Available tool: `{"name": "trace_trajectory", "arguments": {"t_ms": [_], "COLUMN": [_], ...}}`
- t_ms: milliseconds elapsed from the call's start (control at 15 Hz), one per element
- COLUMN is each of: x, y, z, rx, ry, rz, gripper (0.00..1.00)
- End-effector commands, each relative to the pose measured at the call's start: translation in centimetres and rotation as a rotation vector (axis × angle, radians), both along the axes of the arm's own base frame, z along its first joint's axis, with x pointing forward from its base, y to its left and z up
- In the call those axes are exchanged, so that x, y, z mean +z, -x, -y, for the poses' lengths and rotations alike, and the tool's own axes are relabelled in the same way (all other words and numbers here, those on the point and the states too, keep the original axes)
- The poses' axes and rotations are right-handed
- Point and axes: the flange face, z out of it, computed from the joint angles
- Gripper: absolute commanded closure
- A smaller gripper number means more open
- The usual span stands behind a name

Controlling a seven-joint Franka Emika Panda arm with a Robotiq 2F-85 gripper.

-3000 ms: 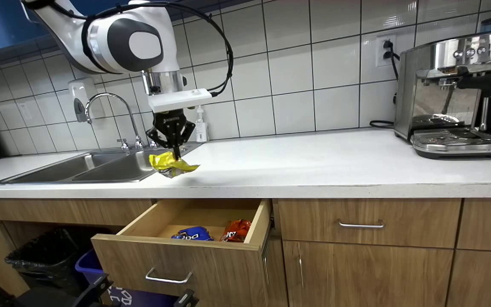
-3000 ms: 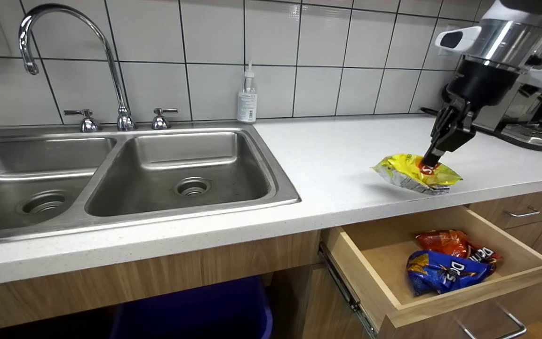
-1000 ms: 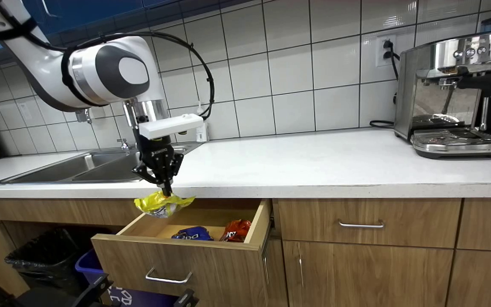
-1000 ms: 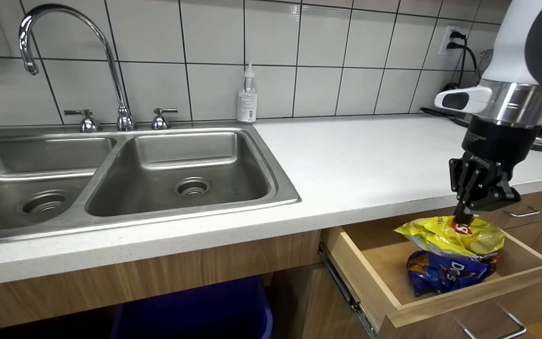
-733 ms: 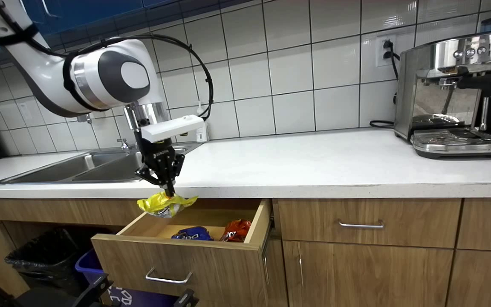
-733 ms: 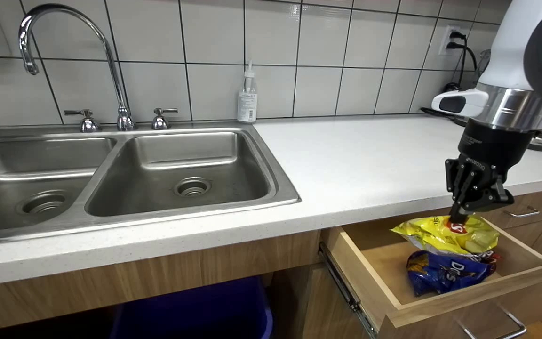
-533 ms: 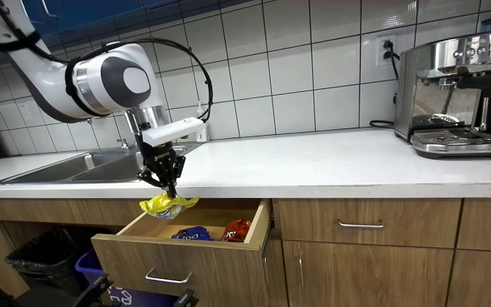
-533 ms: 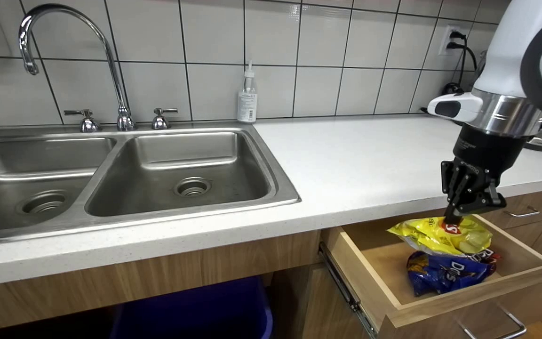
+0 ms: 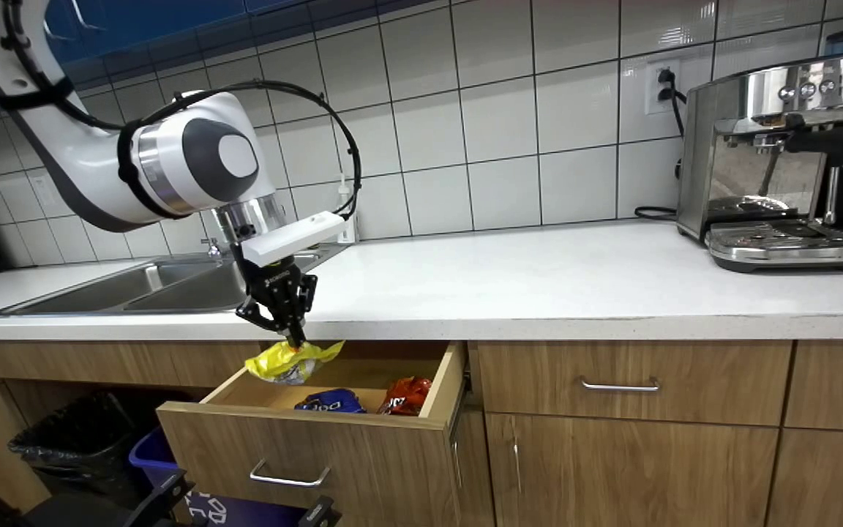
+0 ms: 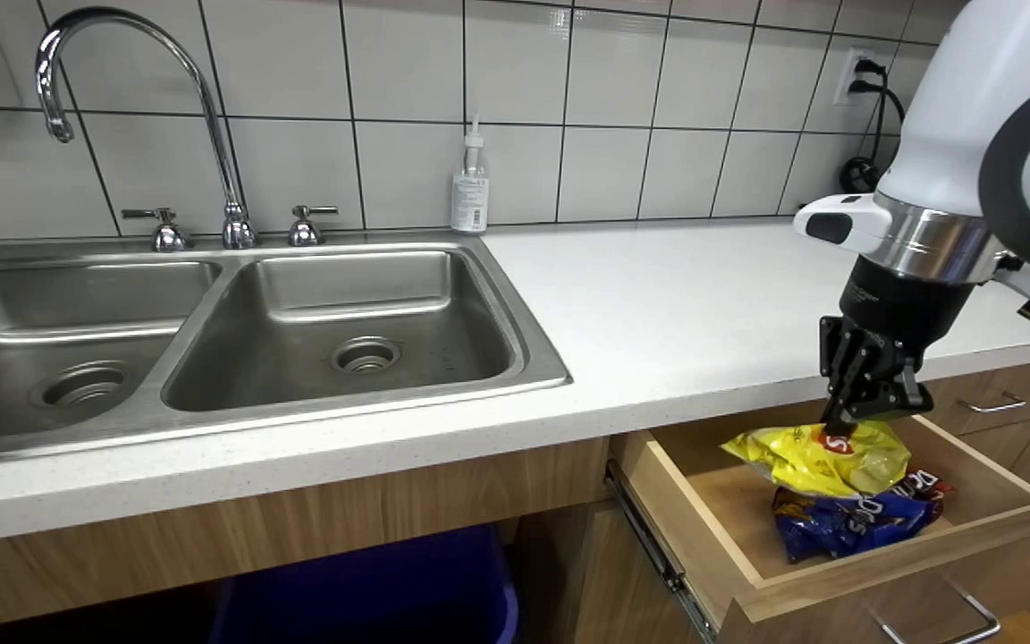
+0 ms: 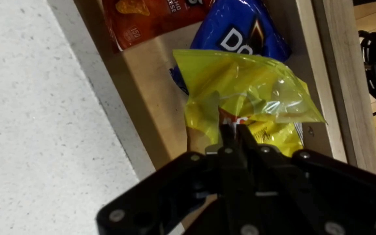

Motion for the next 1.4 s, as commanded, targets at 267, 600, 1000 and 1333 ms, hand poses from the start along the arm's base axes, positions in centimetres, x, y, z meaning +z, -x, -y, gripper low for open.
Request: {"name": "trace_trajectory", "arguments": {"t_ms": [267,600,1000,1333], "x": [0.1,0.8,2.9,5.5], "y": [-0.7,-1.5,-2.4,-3.0], "z": [-0.9,-0.6,-0.3,0.5], "rx": [-0.032,-0.055,-0.139,-0.244], "ry": [-0.001,-0.015,-0.079,-0.097], "rz": [0.032,0.046,0.066,0.094], "gripper": [0.3,0.0,0.0,0.0]}}
